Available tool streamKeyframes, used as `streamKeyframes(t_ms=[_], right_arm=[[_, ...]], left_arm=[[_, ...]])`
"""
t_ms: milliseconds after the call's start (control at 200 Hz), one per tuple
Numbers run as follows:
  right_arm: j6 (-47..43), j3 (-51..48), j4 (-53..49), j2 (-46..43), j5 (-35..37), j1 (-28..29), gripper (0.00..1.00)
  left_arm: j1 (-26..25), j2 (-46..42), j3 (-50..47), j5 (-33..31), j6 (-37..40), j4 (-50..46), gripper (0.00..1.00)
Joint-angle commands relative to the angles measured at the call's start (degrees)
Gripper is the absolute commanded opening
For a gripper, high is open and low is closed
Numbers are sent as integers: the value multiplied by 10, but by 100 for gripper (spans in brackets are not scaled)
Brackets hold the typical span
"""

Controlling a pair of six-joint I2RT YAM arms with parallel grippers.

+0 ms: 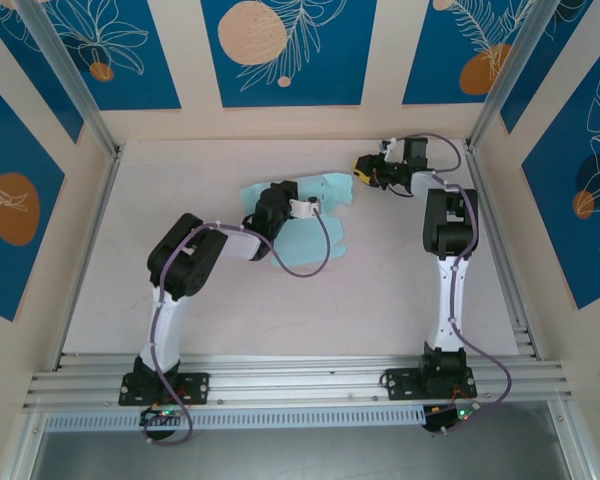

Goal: Fold the paper box

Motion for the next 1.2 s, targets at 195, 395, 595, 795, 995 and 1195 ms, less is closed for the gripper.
streamKeyframes(t_ms=[195,395,595,795,995,1195], right_arm=[[-11,5,-43,8,-71,30,35],[-41,-66,-12,-45,-104,36,35],[-52,-128,22,-88,-100,39,36],[-39,-163,59,-108,-98,48,35],[-39,-238,100,-151,-67,56,36],[-40,-298,132,-188,-44,62,36]], left_arm=[[-3,28,13,12,9,-9,0],[-3,31,18,6,11,-16,0],[-4,31,21,3,11,-24,0],[-3,33,18,0,13,-26,0],[-3,35,16,1,18,-27,0],[-3,35,11,8,24,-30,0]])
